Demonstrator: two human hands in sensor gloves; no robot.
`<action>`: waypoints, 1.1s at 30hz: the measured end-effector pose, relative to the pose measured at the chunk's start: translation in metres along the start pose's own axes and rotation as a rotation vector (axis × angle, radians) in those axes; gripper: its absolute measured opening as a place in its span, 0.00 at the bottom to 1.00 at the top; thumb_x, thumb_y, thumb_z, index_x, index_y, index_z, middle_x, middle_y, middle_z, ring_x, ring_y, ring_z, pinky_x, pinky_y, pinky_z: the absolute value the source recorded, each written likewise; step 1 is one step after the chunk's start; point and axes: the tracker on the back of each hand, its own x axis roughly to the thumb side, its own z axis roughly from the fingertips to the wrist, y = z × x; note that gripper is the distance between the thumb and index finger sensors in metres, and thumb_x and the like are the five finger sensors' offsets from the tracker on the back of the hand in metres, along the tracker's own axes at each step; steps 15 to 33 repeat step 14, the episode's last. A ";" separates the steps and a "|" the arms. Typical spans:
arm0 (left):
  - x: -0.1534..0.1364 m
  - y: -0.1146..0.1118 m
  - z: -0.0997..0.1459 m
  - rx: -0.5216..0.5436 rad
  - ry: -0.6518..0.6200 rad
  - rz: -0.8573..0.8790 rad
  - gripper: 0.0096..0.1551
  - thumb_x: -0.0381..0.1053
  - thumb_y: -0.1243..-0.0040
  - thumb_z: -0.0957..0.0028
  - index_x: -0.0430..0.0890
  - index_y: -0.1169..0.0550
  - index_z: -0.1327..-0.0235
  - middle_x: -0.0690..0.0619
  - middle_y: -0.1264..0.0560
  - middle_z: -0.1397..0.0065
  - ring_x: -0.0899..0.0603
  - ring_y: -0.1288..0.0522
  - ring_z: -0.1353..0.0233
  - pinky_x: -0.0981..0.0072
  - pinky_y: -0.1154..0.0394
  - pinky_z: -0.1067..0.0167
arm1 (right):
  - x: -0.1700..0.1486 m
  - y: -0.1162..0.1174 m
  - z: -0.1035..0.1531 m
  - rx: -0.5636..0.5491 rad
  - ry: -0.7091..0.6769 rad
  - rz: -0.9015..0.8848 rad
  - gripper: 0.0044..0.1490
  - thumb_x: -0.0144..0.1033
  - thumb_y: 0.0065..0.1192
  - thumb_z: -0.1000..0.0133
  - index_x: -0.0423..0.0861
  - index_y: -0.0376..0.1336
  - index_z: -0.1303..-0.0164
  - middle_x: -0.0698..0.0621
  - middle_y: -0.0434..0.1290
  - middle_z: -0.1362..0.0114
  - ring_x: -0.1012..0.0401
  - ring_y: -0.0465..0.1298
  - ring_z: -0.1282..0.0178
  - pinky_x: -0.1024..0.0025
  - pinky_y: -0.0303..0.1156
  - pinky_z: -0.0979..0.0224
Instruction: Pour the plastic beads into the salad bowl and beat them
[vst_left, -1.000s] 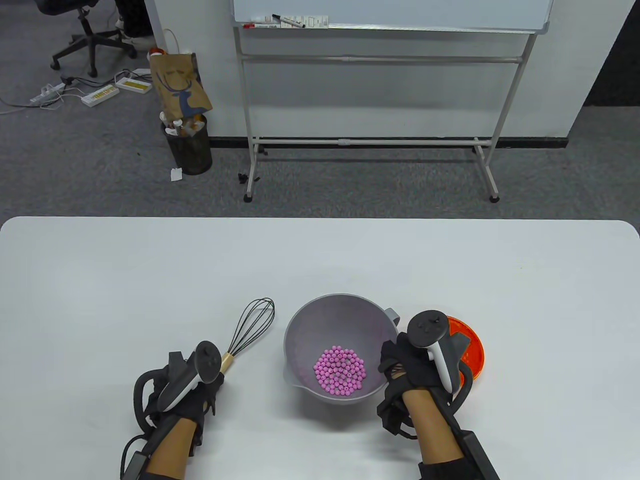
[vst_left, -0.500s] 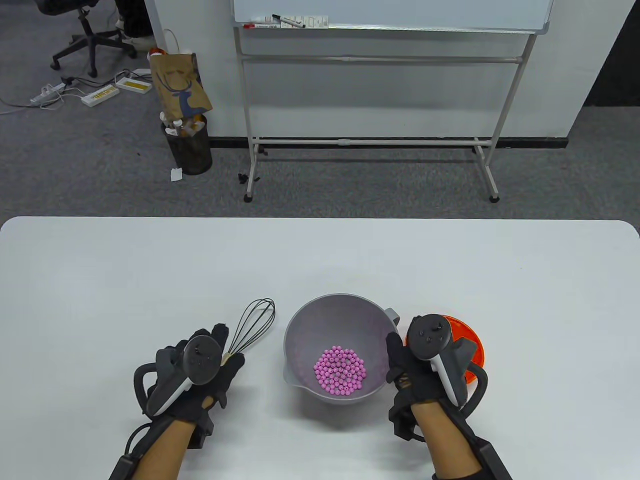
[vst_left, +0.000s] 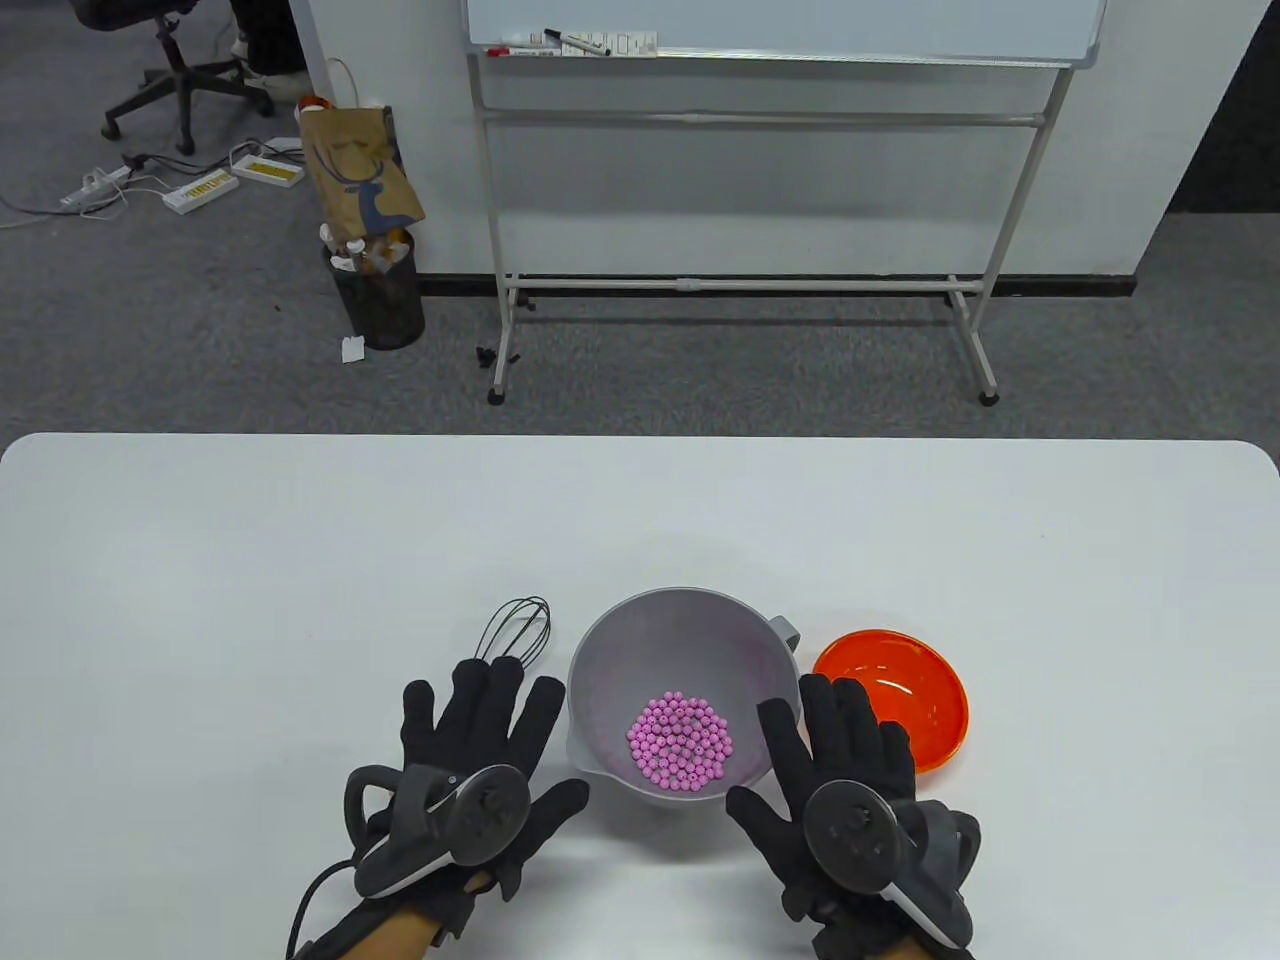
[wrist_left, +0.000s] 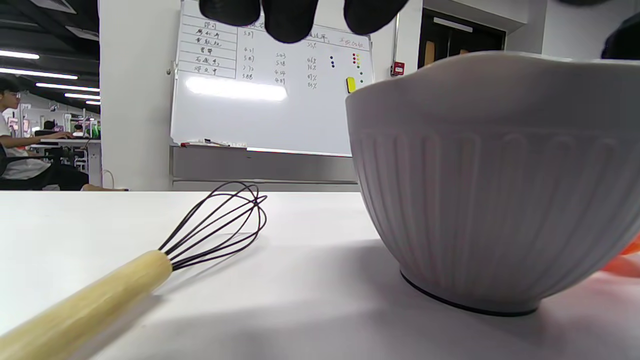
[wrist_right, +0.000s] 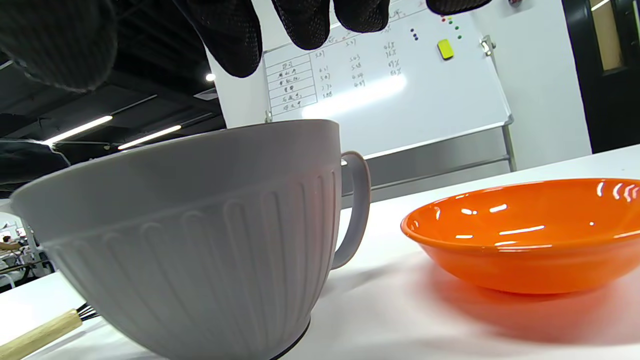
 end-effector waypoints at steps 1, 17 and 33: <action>-0.002 -0.001 0.000 -0.003 0.005 0.012 0.52 0.83 0.60 0.54 0.59 0.44 0.17 0.44 0.49 0.09 0.31 0.49 0.12 0.23 0.57 0.28 | 0.001 0.000 0.000 0.004 -0.002 0.005 0.53 0.74 0.59 0.51 0.60 0.53 0.18 0.52 0.46 0.09 0.48 0.45 0.06 0.35 0.44 0.16; -0.013 -0.003 0.005 -0.021 0.024 0.018 0.51 0.82 0.57 0.54 0.60 0.43 0.17 0.44 0.48 0.09 0.32 0.48 0.12 0.23 0.58 0.28 | 0.009 0.006 0.003 0.031 -0.011 0.034 0.54 0.76 0.58 0.52 0.60 0.51 0.17 0.52 0.46 0.09 0.48 0.44 0.06 0.34 0.40 0.16; -0.013 -0.003 0.005 -0.021 0.024 0.018 0.51 0.82 0.57 0.54 0.60 0.43 0.17 0.44 0.48 0.09 0.32 0.48 0.12 0.23 0.58 0.28 | 0.009 0.006 0.003 0.031 -0.011 0.034 0.54 0.76 0.58 0.52 0.60 0.51 0.17 0.52 0.46 0.09 0.48 0.44 0.06 0.34 0.40 0.16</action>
